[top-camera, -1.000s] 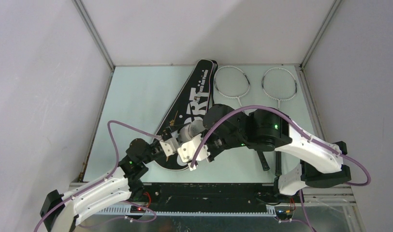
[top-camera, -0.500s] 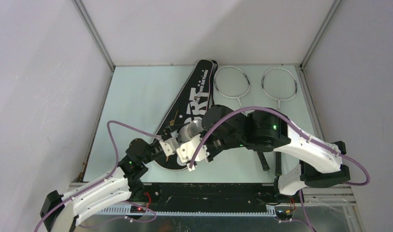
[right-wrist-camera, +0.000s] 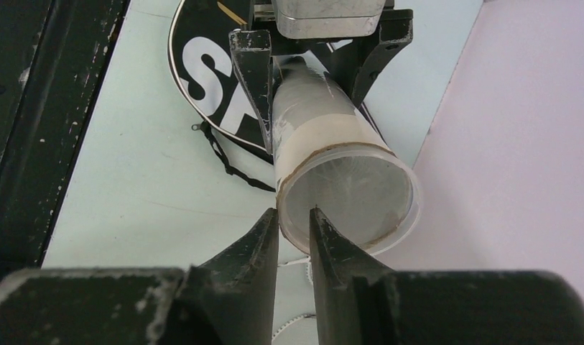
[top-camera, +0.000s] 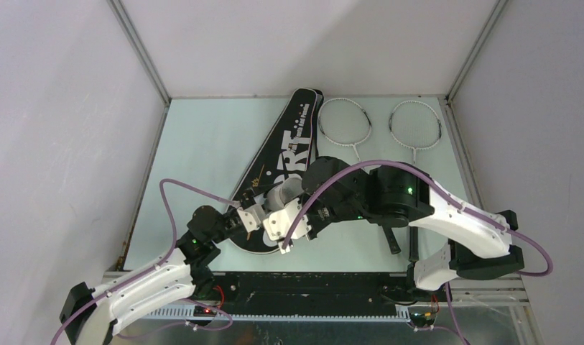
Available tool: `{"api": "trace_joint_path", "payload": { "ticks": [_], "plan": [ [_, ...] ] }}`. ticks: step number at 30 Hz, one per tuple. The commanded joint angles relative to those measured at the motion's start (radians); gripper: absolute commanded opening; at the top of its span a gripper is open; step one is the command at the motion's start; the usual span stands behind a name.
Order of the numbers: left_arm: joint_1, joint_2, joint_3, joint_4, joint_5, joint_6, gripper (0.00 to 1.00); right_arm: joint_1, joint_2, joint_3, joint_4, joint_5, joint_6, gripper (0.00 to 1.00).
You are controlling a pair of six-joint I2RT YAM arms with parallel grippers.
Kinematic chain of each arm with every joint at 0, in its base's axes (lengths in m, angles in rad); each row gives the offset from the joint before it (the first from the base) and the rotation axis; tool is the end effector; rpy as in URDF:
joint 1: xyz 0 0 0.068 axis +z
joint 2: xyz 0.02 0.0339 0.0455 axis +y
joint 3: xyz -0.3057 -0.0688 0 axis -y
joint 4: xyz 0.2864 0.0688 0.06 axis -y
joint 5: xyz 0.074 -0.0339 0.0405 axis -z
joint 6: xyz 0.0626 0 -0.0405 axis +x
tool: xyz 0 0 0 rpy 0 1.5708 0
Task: Pack up the badminton gear
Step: Adjust the lid on the shuttle tube.
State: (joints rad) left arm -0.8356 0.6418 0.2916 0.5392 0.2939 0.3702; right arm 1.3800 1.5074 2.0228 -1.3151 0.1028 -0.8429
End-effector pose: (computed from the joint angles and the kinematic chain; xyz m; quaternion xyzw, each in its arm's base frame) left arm 0.1182 -0.1577 0.2798 0.4504 0.4552 -0.2666 0.7203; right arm 0.0661 0.3083 0.5142 -0.8209 0.4276 0.0538 0.3747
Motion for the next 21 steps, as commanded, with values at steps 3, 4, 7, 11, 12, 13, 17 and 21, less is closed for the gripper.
{"api": "trace_joint_path", "payload": {
  "ticks": [3, 4, 7, 11, 12, 13, 17, 21],
  "plan": [
    [-0.002, 0.009, 0.020, 0.003, 0.022, -0.015, 0.58, 0.008, -0.048, -0.007, 0.060, 0.029, -0.008, 0.33],
    [-0.003, 0.009, 0.020, 0.002, 0.022, -0.015, 0.58, 0.008, -0.052, -0.011, 0.066, 0.028, -0.008, 0.37],
    [-0.003, 0.009, 0.020, 0.003, 0.023, -0.016, 0.58, 0.011, -0.063, -0.026, 0.081, 0.004, -0.016, 0.45],
    [-0.003, 0.009, 0.020, 0.006, 0.024, -0.015, 0.58, 0.011, -0.071, -0.052, 0.105, -0.020, -0.031, 0.57],
    [-0.003, 0.009, 0.021, 0.005, 0.025, -0.016, 0.58, 0.010, -0.072, -0.055, 0.108, -0.023, -0.033, 0.60],
    [-0.003, 0.008, 0.021, 0.005, 0.024, -0.016, 0.58, 0.011, -0.071, -0.061, 0.108, -0.024, -0.033, 0.62],
    [-0.003, 0.006, 0.021, 0.003, 0.024, -0.015, 0.58, 0.008, -0.074, -0.076, 0.114, -0.036, -0.035, 0.70],
    [-0.002, 0.006, 0.023, 0.000, 0.031, -0.016, 0.58, 0.007, -0.094, -0.120, 0.156, -0.028, -0.047, 0.76]
  ]
}}
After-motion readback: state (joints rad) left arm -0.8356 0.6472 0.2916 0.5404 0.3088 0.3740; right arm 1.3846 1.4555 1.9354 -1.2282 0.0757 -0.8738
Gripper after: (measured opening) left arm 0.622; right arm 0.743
